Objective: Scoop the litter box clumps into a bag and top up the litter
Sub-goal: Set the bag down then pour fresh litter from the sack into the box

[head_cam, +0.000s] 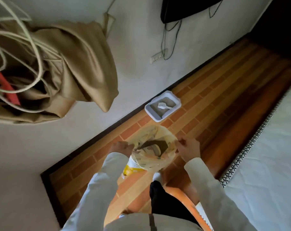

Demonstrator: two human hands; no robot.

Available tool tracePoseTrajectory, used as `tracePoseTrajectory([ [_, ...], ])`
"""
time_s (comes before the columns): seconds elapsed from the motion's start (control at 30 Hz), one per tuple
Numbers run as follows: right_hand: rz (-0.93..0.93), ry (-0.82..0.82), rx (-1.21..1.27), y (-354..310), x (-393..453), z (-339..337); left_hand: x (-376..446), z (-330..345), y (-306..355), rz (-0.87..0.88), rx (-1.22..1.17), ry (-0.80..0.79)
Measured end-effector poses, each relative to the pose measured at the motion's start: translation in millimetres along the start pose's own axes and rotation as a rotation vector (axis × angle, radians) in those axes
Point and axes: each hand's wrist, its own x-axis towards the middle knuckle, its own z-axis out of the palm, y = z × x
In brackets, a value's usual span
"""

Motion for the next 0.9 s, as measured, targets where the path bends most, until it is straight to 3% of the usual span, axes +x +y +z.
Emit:
tracePoseTrajectory([
  [0.13, 0.029, 0.081, 0.043, 6, 56, -40, 37, 15, 72, 0.028, 0.042, -0.037],
  [0.43, 0.004, 0.100, -0.024, -10, 213, -110, 125, 24, 219, 0.121, 0.122, -0.022],
  [0.9, -0.023, -0.101, -0.095, -63, 466, -113, 298, 0, 349, 0.038, 0.109, 0.041],
])
